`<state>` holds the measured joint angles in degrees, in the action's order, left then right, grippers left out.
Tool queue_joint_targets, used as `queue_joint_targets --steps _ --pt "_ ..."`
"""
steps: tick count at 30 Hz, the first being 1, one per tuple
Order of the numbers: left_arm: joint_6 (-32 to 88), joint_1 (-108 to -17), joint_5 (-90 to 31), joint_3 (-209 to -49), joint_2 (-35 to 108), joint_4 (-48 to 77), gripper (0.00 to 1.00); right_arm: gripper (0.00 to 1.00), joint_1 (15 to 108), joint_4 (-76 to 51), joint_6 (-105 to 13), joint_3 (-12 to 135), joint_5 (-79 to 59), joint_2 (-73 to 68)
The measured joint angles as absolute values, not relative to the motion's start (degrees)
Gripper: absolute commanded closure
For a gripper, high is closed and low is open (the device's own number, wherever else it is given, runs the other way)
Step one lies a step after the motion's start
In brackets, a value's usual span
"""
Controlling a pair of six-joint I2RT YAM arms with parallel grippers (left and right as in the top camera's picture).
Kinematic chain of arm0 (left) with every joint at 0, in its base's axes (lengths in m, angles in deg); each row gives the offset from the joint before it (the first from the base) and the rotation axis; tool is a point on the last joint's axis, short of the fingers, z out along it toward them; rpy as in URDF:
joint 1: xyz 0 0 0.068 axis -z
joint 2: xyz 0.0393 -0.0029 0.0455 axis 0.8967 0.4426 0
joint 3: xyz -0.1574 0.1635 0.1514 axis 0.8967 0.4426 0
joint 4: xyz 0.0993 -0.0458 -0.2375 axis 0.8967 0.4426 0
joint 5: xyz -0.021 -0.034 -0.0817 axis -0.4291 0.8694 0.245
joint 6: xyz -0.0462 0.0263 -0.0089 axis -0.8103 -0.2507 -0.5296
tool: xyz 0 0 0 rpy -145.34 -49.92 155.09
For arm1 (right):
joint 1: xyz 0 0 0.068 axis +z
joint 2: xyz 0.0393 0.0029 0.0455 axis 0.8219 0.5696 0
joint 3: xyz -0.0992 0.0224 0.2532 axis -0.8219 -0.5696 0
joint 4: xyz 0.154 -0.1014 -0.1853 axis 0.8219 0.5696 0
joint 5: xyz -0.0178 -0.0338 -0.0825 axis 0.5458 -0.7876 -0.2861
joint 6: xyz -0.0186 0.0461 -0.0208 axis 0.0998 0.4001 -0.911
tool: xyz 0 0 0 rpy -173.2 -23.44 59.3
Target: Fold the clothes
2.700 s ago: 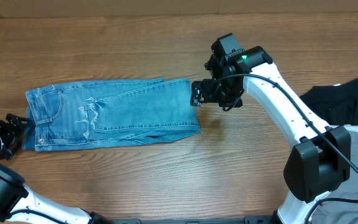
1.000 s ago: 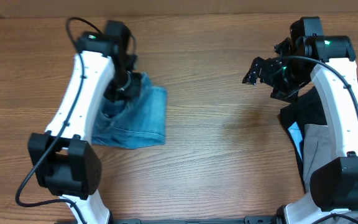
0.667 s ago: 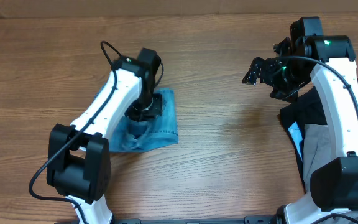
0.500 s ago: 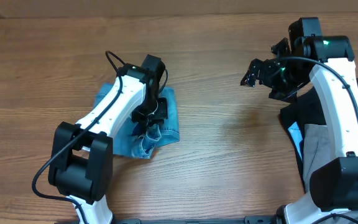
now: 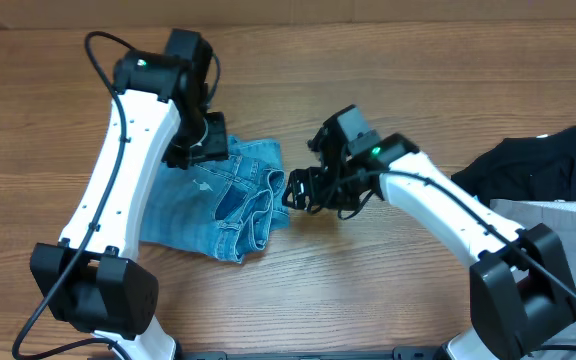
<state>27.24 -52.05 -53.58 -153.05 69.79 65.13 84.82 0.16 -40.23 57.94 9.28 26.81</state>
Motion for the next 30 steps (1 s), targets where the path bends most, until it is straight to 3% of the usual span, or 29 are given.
queue_joint_targets --steps 6,11,13,14,18,30 --pt "29.88 -56.81 -55.70 -153.05 69.79 66.50 0.48 0.25 90.69 -22.85 -33.82 50.92 11.79 26.81" --pt "30.47 -57.03 -55.87 -153.05 69.79 66.74 0.48 0.24 93.73 -26.39 -28.47 50.44 6.57 28.47" --pt "31.21 -57.03 -55.87 -153.05 69.79 66.96 0.48 0.29 93.60 -30.24 -26.83 50.22 5.85 31.18" --pt "31.37 -57.03 -55.87 -153.05 69.79 66.96 0.49 0.36 93.56 -32.34 -26.54 49.96 6.28 32.01" --pt "31.56 -57.03 -55.87 -153.05 69.79 67.07 0.49 0.96 93.56 -39.46 -25.54 49.74 7.64 32.63" --pt "32.90 -57.03 -57.03 -153.05 69.79 67.29 0.46 0.96 93.65 -38.26 -28.60 53.70 10.61 29.06"
